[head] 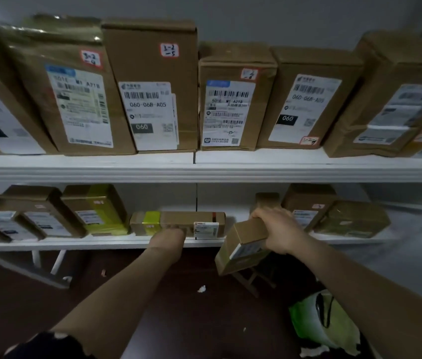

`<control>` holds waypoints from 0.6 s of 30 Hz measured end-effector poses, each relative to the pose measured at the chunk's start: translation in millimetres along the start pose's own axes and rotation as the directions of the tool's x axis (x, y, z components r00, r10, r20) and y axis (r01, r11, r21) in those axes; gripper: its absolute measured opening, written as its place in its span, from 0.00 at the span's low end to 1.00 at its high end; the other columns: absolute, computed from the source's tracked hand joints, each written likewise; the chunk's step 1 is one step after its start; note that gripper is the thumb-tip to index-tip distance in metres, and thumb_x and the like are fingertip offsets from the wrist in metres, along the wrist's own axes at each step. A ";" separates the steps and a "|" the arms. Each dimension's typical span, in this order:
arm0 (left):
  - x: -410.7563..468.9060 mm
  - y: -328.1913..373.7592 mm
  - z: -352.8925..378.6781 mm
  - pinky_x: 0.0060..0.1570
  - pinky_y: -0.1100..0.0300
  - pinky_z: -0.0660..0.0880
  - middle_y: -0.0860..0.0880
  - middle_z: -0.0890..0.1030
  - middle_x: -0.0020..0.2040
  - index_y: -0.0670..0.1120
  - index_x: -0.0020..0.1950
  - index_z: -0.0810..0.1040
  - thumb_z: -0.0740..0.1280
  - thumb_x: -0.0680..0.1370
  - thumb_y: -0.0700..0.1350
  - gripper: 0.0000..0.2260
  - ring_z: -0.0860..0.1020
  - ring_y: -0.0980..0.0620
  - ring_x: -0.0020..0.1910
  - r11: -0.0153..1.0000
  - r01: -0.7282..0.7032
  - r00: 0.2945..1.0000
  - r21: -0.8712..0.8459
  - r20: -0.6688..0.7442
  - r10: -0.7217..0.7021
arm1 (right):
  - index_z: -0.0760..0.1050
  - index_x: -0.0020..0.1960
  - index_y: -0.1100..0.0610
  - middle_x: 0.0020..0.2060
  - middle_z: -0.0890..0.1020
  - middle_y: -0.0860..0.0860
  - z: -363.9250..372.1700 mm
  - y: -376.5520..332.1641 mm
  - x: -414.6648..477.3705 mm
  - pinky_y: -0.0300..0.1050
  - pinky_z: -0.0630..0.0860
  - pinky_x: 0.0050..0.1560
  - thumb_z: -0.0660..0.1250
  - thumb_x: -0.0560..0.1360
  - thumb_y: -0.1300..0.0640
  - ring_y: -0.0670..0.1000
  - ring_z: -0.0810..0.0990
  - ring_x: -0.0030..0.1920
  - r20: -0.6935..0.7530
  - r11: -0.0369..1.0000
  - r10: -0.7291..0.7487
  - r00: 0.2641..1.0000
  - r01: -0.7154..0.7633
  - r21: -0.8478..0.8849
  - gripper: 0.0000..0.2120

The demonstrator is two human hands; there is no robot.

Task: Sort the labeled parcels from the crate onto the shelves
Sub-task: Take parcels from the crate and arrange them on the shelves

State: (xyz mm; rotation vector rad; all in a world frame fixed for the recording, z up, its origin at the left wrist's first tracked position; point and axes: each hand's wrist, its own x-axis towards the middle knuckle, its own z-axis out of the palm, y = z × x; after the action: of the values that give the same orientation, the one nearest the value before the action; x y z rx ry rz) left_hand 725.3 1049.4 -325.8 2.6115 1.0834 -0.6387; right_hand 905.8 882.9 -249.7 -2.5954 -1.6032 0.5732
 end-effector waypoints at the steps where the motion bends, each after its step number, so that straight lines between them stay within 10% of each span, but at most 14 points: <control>1: 9.8 3.1 0.6 0.60 0.52 0.71 0.44 0.70 0.68 0.46 0.70 0.68 0.63 0.76 0.35 0.22 0.71 0.44 0.66 1.000 -0.005 1.000 0.015 -0.005 0.005 | 0.68 0.63 0.47 0.61 0.72 0.48 0.6 3.2 4.5 0.44 0.60 0.59 0.70 0.70 0.58 0.52 0.68 0.63 0.010 1.000 -0.009 1.000 0.009 0.001 0.23; 18: 106.8 8.6 2.7 0.67 0.53 0.63 0.44 0.68 0.70 0.45 0.74 0.61 0.52 0.82 0.41 0.19 0.65 0.45 0.70 0.963 -0.088 0.994 0.255 -0.047 0.104 | 0.70 0.61 0.49 0.59 0.73 0.47 15.5 26.2 60.4 0.41 0.60 0.51 0.71 0.68 0.61 0.49 0.68 0.62 0.067 0.991 0.013 0.998 -0.021 0.132 0.24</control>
State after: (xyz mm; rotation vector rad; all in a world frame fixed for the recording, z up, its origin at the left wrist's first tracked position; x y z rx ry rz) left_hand 797.9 1107.6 -379.1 2.8967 0.9384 -0.7239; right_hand 947.2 920.8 -287.4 -2.5211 -1.5060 0.7466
